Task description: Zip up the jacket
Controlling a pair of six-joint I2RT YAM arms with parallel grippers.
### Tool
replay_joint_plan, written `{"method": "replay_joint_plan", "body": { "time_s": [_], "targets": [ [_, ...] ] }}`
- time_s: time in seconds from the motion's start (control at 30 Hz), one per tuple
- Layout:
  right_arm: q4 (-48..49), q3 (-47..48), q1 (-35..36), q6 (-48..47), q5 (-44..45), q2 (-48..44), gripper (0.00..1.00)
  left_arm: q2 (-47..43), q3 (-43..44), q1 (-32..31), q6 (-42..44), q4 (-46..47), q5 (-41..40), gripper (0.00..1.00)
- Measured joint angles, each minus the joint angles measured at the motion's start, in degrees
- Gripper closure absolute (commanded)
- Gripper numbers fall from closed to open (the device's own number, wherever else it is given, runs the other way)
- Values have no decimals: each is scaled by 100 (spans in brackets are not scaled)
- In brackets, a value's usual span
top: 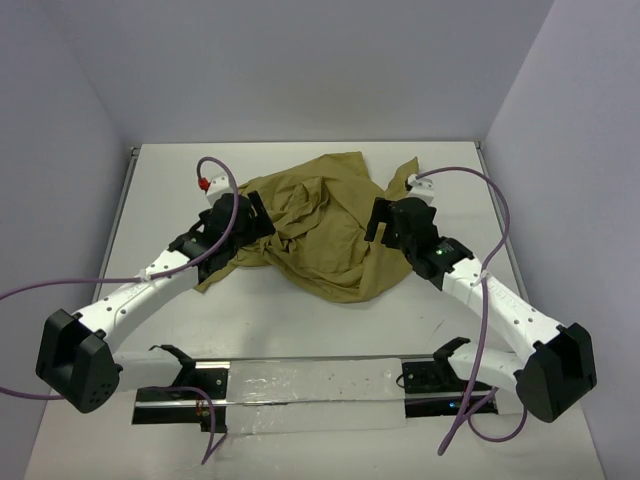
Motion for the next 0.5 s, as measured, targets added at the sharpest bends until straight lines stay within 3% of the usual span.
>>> {"method": "replay_joint_plan", "body": {
  "time_s": [0.3,0.5],
  "targets": [
    [3,-5,0,79,-20,-46,0,2,11,-120,38,13,-3,2],
    [21,-154,0,373,-232,-44,0,344,229,-680,302,78,-194,2]
  ]
}}
